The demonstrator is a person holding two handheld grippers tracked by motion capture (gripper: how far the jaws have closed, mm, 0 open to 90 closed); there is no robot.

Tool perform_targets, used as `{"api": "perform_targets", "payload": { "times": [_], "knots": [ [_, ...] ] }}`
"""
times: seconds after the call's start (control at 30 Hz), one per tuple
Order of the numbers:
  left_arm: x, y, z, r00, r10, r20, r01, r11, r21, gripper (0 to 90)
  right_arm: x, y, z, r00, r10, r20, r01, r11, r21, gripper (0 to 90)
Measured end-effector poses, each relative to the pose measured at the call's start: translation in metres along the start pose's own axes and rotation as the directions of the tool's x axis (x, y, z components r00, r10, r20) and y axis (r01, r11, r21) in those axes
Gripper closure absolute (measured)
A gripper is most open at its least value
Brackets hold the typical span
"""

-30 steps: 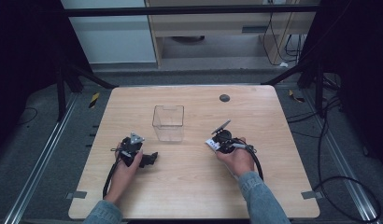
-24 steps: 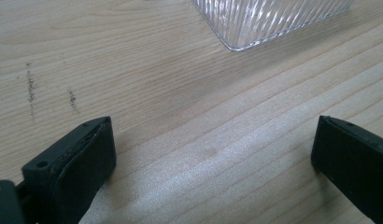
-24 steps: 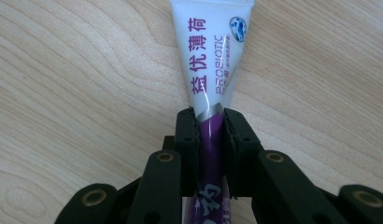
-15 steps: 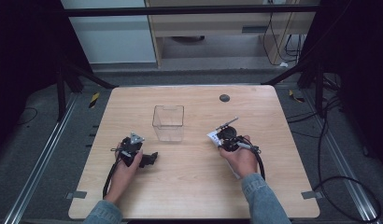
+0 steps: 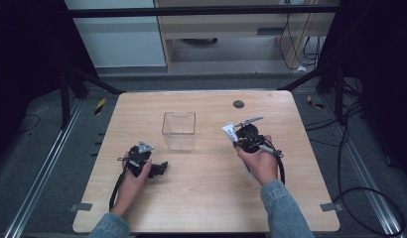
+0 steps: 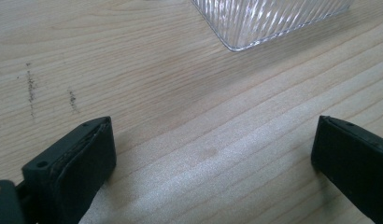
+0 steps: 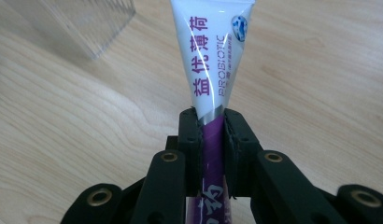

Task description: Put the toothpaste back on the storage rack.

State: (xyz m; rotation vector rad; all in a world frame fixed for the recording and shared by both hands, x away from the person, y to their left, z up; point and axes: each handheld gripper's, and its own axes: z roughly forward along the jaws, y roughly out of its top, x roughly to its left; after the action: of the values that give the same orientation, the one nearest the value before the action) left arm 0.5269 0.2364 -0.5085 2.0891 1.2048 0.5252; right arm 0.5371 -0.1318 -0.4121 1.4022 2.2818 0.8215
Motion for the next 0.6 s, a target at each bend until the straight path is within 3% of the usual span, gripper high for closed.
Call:
{"api": "perform_targets", "payload": {
  "times": [0.3, 0.6],
  "knots": [
    [0.000, 0.000, 0.000, 1.0000, 0.000, 0.000, 0.000, 1.0000, 0.000, 0.0, 0.005, 0.011, -0.010, 1.0000, 0.005, 0.001, -0.005, 0.993, -0.121, 78.8],
    [0.000, 0.000, 0.000, 1.0000, 0.000, 0.000, 0.000, 1.0000, 0.000, 0.0, 0.015, 0.023, -0.013, 0.9998, 0.008, -0.020, -0.011, 0.983, -0.185, 78.8]
  ]
}}
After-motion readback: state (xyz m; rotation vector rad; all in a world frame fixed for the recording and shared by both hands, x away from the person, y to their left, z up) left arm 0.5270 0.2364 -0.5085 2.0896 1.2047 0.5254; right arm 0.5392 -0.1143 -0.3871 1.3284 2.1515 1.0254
